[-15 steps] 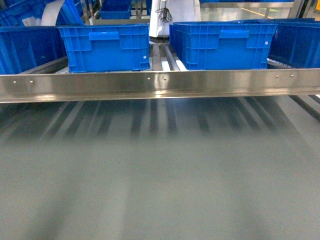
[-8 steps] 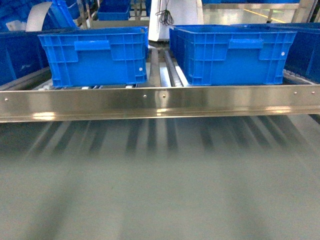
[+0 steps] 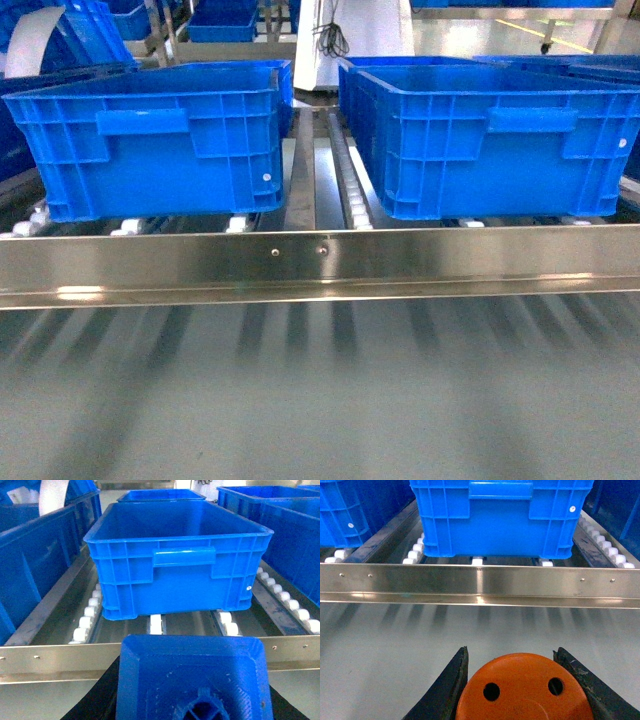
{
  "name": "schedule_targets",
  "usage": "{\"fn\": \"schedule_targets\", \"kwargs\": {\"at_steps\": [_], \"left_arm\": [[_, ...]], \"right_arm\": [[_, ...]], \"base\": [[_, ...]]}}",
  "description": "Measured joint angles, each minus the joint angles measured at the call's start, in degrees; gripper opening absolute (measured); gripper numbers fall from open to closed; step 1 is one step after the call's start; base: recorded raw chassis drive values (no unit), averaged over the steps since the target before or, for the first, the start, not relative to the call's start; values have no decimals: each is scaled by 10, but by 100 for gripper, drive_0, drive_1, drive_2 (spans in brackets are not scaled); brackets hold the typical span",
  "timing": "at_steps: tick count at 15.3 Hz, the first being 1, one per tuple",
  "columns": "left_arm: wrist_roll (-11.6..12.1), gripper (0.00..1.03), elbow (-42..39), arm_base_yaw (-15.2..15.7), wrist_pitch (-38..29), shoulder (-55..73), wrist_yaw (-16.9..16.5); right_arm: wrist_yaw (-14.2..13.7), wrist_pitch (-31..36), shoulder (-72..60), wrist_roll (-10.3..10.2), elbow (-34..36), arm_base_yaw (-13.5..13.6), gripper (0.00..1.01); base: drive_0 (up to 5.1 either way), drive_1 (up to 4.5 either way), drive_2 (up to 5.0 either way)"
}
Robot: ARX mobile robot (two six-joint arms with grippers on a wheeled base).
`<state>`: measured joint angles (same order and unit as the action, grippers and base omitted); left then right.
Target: Sort blue parts and orange caps into right shelf containers
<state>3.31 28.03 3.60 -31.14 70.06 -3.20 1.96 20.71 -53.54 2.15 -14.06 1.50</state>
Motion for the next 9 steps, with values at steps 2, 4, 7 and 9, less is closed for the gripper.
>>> {"fn": "schedule_targets", "kwargs": {"at_steps": [2, 4, 7, 9], "left_arm": [[0, 44, 0, 0, 0, 1, 0], [0, 44, 0, 0, 1, 1, 0], [0, 44, 0, 0, 2, 1, 0], [0, 44, 0, 0, 2, 1, 0]], "right_arm": [[0, 0, 0, 0, 0, 0, 43], [0, 0, 0, 0, 0, 0, 43], [0, -1, 0, 0, 0, 0, 43], [0, 0, 0, 0, 0, 0, 43]], "base": [[0, 0, 0], [0, 0, 0], [0, 0, 0], [0, 0, 0]]}}
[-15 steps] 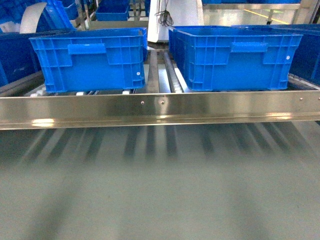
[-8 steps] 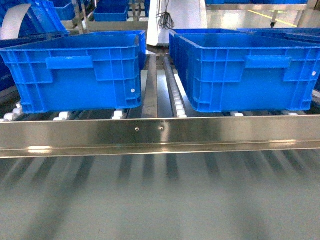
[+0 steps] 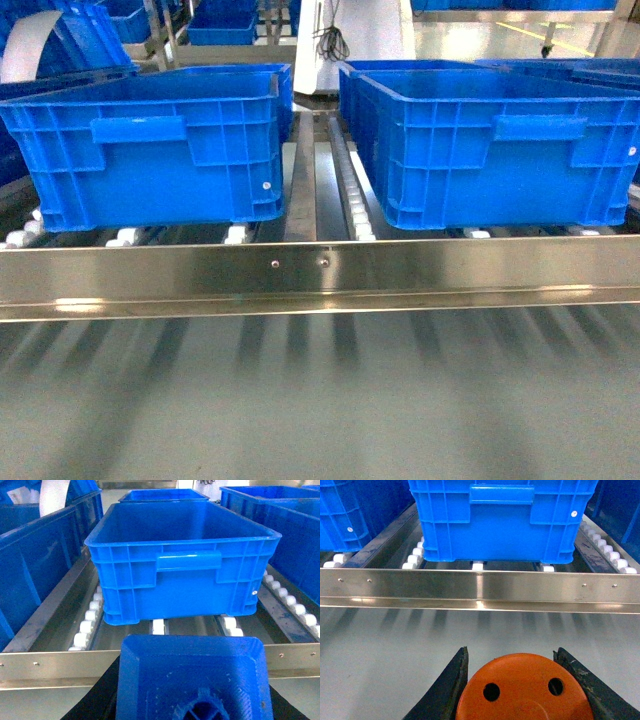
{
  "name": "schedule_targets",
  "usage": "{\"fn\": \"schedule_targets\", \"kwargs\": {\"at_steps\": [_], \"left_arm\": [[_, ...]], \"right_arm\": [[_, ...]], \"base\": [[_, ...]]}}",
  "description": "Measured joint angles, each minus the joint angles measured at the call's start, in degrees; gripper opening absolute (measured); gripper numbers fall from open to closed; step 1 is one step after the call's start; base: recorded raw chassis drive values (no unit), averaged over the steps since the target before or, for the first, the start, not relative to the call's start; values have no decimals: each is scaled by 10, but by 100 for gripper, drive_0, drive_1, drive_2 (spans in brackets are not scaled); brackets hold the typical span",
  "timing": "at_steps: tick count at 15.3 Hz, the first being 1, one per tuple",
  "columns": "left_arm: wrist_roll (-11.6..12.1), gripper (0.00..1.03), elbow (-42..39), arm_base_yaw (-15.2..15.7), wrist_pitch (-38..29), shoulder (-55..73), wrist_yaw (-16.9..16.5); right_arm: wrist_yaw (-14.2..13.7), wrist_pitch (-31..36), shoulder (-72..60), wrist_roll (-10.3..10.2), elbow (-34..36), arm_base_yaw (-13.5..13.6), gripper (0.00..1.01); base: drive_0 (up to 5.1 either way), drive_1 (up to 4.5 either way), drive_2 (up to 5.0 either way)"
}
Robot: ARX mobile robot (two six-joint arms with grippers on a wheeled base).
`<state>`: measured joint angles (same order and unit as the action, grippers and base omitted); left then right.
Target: Sort blue parts and orange caps into right shelf containers
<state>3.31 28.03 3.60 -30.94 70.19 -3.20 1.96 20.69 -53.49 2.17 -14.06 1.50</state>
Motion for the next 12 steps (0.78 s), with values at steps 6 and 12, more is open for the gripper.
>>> {"fn": "schedule_targets", "kwargs": {"at_steps": [6, 12], "left_arm": [[0, 44, 0, 0, 0, 0, 0], [0, 44, 0, 0, 0, 0, 0]], "right_arm": [[0, 0, 0, 0, 0, 0, 43], [0, 0, 0, 0, 0, 0, 43]], "base": [[0, 0, 0], [0, 0, 0]]}}
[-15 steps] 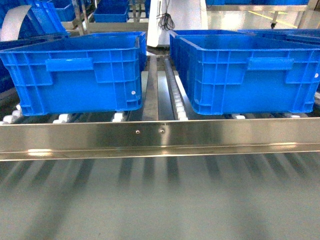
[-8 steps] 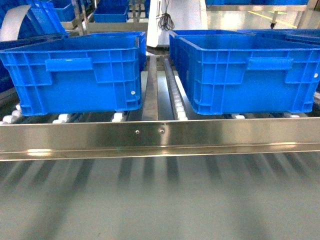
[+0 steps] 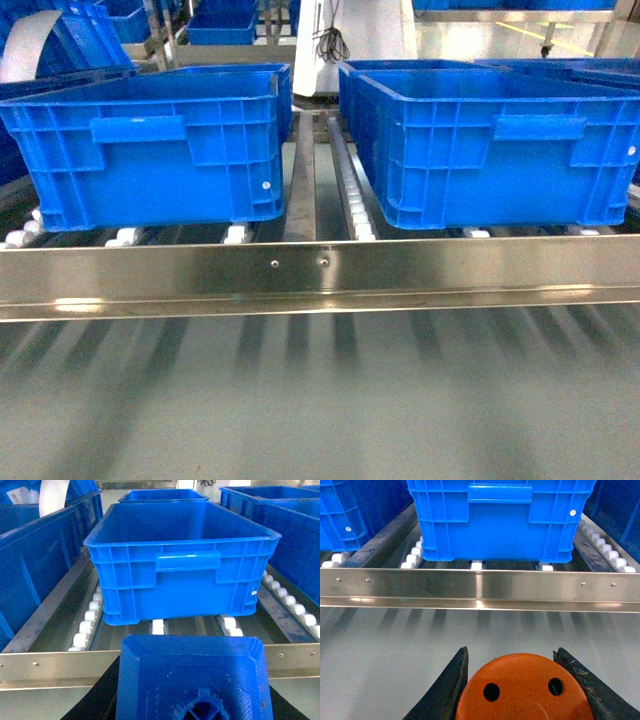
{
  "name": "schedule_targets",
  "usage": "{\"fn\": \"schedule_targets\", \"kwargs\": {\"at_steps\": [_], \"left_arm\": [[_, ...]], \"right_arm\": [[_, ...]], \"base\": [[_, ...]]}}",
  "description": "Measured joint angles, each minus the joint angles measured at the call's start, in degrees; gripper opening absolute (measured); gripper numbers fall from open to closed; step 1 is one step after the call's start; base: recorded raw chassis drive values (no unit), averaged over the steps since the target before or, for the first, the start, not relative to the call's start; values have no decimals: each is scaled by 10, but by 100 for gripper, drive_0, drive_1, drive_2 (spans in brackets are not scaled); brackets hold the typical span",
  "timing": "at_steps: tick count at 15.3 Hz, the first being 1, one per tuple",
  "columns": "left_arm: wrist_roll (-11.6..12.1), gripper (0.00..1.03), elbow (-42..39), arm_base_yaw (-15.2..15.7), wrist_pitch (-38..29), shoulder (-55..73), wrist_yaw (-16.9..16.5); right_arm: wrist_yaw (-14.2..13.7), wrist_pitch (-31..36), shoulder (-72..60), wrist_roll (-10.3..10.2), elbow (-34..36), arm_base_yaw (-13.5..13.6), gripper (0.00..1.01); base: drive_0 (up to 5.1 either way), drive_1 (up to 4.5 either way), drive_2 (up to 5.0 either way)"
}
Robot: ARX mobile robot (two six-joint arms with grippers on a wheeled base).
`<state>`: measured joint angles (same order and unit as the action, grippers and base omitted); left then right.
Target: Sort blue parts and orange caps into right shelf containers
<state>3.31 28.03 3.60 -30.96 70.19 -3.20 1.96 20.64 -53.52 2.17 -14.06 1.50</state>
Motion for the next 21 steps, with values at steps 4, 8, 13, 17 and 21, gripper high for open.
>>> {"fn": "schedule_targets", "kwargs": {"at_steps": [4, 8, 13, 17, 21], "left_arm": [[0, 44, 0, 0, 0, 0, 0], [0, 44, 0, 0, 0, 0, 0], [0, 44, 0, 0, 0, 0, 0], [0, 44, 0, 0, 0, 0, 0], [0, 44, 0, 0, 0, 0, 0]], "right_arm": [[0, 0, 0, 0, 0, 0, 43], [0, 0, 0, 0, 0, 0, 43], [0, 0, 0, 0, 0, 0, 43], [0, 0, 0, 0, 0, 0, 43], [0, 0, 0, 0, 0, 0, 43]], "base": [[0, 0, 0], [0, 0, 0], [0, 0, 0], [0, 0, 0], [0, 0, 0]]}}
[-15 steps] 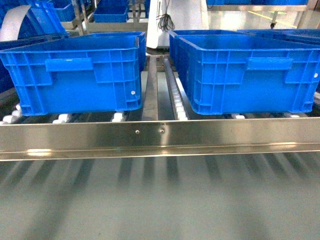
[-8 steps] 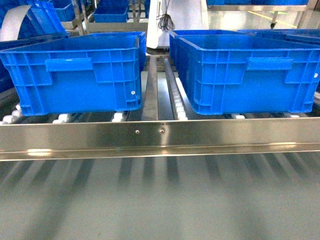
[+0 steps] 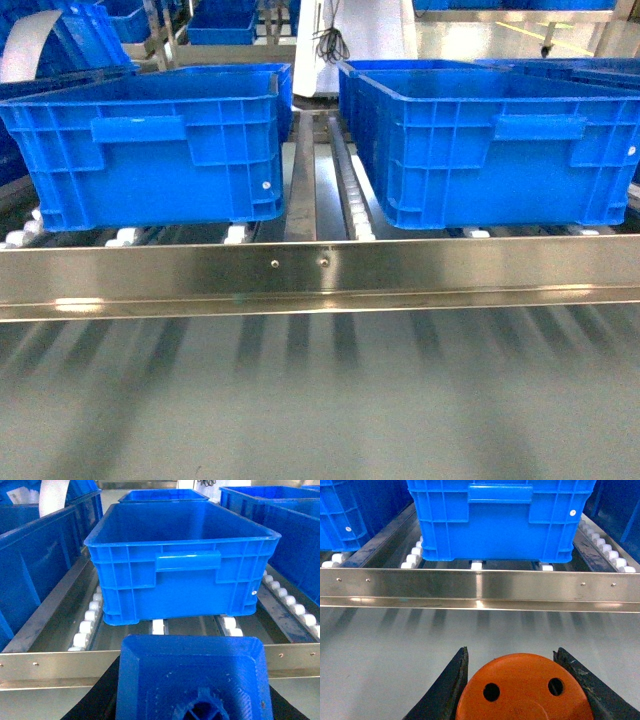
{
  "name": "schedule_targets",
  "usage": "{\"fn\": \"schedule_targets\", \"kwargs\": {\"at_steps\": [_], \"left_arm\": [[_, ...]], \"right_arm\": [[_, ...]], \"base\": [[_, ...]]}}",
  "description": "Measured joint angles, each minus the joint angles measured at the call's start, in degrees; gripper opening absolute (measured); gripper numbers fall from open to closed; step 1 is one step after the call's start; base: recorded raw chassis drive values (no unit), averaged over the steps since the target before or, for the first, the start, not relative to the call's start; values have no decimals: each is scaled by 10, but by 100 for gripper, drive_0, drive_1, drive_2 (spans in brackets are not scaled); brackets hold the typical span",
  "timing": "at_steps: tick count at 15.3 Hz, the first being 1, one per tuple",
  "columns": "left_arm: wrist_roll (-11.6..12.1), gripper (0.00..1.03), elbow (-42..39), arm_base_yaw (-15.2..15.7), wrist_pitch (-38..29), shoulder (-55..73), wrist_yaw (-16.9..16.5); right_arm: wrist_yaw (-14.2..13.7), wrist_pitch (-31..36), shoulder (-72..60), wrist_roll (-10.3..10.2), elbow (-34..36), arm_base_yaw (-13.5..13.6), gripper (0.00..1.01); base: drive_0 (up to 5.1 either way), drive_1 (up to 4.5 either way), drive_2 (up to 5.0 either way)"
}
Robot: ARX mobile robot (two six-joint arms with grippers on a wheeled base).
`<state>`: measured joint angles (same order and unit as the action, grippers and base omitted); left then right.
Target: Sort blue parts and orange caps into right shelf containers
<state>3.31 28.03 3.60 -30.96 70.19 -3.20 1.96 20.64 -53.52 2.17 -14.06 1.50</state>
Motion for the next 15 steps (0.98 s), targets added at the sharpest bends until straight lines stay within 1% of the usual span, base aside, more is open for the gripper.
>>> {"fn": "schedule_targets", "kwargs": {"at_steps": [15], "left_arm": [[0, 44, 0, 0, 0, 0, 0]], "right_arm": [[0, 0, 0, 0, 0, 0, 43]], "base": [[0, 0, 0]]}}
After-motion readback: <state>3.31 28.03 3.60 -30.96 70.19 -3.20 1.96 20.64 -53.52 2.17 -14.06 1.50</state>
